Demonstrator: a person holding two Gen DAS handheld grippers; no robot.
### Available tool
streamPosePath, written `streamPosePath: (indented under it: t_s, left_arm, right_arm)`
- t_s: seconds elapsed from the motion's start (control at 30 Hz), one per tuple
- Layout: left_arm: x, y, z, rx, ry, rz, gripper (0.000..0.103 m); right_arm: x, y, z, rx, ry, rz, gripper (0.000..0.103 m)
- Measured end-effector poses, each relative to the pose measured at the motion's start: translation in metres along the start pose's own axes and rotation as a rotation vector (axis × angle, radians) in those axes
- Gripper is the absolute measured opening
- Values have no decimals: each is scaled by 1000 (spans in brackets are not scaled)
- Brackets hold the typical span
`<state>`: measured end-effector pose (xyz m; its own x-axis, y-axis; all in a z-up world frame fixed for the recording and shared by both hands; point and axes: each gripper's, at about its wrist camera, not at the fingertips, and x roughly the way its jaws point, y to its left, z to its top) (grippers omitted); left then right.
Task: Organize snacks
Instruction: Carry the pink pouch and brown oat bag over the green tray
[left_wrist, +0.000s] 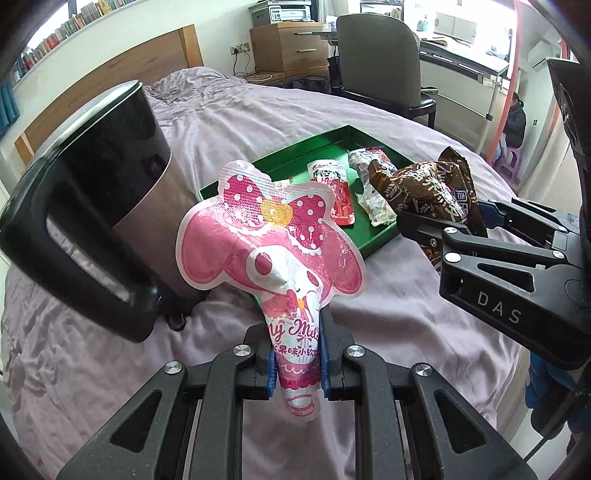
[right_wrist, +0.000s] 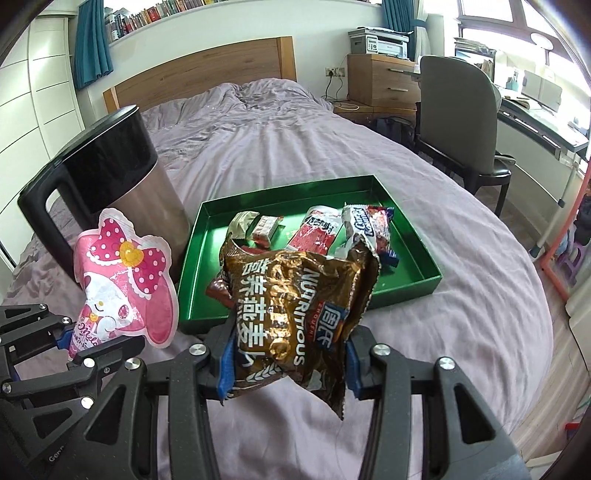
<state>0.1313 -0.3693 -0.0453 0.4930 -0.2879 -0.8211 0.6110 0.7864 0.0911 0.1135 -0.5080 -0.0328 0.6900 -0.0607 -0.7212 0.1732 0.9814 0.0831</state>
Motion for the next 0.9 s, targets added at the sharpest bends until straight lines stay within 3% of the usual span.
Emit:
streamPosePath:
  t_s: [0.23, 0.43, 0.9]
  left_arm:
    - [36, -2, 36, -24, -2, 11, 14]
    - [68, -3, 60, -47, -4, 26, 14]
    - [97, -2, 66, -66, -8, 60, 14]
  right_arm:
    - [38, -26, 37, 1, -18, -25, 103]
    - [71, -43, 48, 10, -3, -27, 103]
    - [104, -46, 51, 0, 2, -5, 103]
